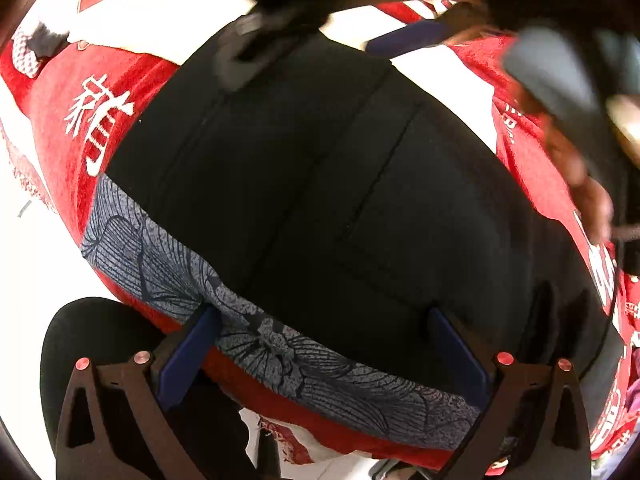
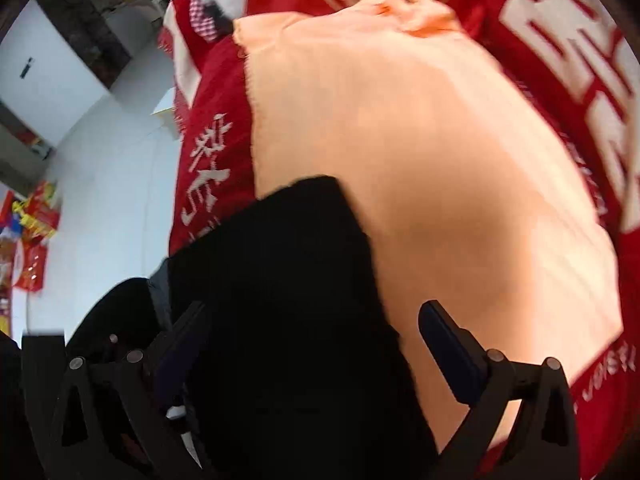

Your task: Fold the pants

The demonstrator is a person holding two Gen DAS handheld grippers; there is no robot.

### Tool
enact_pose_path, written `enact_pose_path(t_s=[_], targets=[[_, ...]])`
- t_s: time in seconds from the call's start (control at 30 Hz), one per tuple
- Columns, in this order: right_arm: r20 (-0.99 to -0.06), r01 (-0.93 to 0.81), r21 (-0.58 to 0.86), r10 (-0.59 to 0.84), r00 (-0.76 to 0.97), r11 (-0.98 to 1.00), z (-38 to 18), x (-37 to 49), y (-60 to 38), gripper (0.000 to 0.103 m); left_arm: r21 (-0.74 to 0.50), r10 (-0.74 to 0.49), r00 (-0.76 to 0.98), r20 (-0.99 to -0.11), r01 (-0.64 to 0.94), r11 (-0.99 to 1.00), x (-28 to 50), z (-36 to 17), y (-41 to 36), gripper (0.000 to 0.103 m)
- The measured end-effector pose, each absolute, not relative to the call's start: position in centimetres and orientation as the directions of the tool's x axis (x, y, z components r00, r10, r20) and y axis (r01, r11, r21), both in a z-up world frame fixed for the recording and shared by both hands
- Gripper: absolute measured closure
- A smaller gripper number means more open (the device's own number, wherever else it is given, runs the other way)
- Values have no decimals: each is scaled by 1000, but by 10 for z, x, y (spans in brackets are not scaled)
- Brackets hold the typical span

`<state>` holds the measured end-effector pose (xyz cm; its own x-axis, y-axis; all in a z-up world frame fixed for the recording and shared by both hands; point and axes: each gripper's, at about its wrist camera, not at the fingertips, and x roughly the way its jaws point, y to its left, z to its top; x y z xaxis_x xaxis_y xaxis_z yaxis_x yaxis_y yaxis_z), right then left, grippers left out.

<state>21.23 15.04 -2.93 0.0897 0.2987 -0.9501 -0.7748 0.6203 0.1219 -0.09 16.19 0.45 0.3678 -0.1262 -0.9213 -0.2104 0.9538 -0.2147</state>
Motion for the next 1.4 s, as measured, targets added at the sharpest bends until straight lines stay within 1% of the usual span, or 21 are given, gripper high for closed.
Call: enact_pose_path(t_s=[0.13, 0.17, 0.27, 0.3, 0.4, 0.43, 0.5, 0.57, 0.67, 0.73, 0.8, 0.83, 0.87, 0.97, 1.03, 1.13, 1.2, 1.3, 1.33, 1.37, 1.4], targets=[[-958, -776, 206, 283, -37, 597, -52, 227, 169, 1, -215, -125, 372, -920, -211, 954, -2, 4, 156, 0], [-958, -788, 204, 286, -37, 581, -51, 225, 172, 7, -216, -126, 372, -920, -210, 953, -2, 4, 157, 0], [-942, -794, 228, 334, -34, 563, -36, 222, 168, 21, -220, -129, 377, -917, -209, 953, -4, 7, 157, 0], [-938, -793, 231, 346, -28, 564, -34, 224, 163, 24, -215, -124, 380, -917, -206, 955, -4, 7, 156, 0], [-944, -763, 245, 328, -46, 598, -49, 233, 161, 22, -221, -137, 381, -914, -187, 957, -5, 11, 156, 0], [-943, -775, 232, 331, -31, 587, -48, 231, 164, 24, -235, -154, 379, -913, -178, 956, -5, 13, 159, 0], [-950, -799, 192, 313, -5, 569, -44, 224, 168, 35, -282, -204, 393, -897, -151, 948, -7, 23, 171, 0], [-933, -814, 213, 359, -6, 541, -32, 220, 162, 61, -339, -267, 442, -856, -93, 936, -9, 40, 192, 0], [-887, -798, 300, 460, -33, 522, -8, 219, 141, 71, -351, -305, 520, -798, 12, 936, -9, 73, 229, 0], [-875, -811, 303, 484, -28, 500, 4, 211, 137, 72, -363, -352, 547, -759, 94, 927, -5, 90, 256, 0], [-866, -822, 300, 499, -22, 484, 15, 201, 137, 72, -313, -332, 588, -737, 139, 940, -1, 104, 285, 0], [-863, -829, 293, 505, -14, 476, 20, 196, 136, 72, -311, -354, 595, -722, 177, 934, 2, 108, 298, 0], [-860, -833, 290, 510, -11, 471, 25, 193, 133, 72, -341, -409, 577, -707, 229, 912, 7, 105, 311, 0], [-851, -840, 282, 525, 4, 464, 37, 187, 128, 72, -419, -510, 481, -713, 291, 860, 29, 91, 326, 0], [-847, -840, 280, 531, 12, 466, 41, 184, 128, 72, -444, -555, 422, -717, 337, 830, 39, 77, 320, 0], [-843, -840, 275, 537, 23, 468, 44, 184, 132, 72, -433, -576, 333, -746, 414, 801, 54, 58, 292, 0], [-842, -839, 275, 540, 25, 469, 47, 182, 131, 72, -471, -616, 273, -739, 445, 762, 59, 49, 277, 0], [-841, -843, 275, 541, 22, 461, 49, 179, 131, 72, -573, -698, 152, -700, 464, 675, 66, 35, 250, 0], [-843, -844, 273, 537, 21, 462, 49, 180, 132, 72, -564, -690, 144, -710, 471, 678, 68, 33, 242, 0], [-847, -843, 270, 531, 22, 466, 48, 180, 133, 71, -517, -645, 163, -747, 468, 717, 69, 30, 232, 7], [-854, -838, 265, 520, 26, 477, 46, 182, 134, 69, -473, -600, 175, -781, 461, 751, 69, 28, 226, 28]])
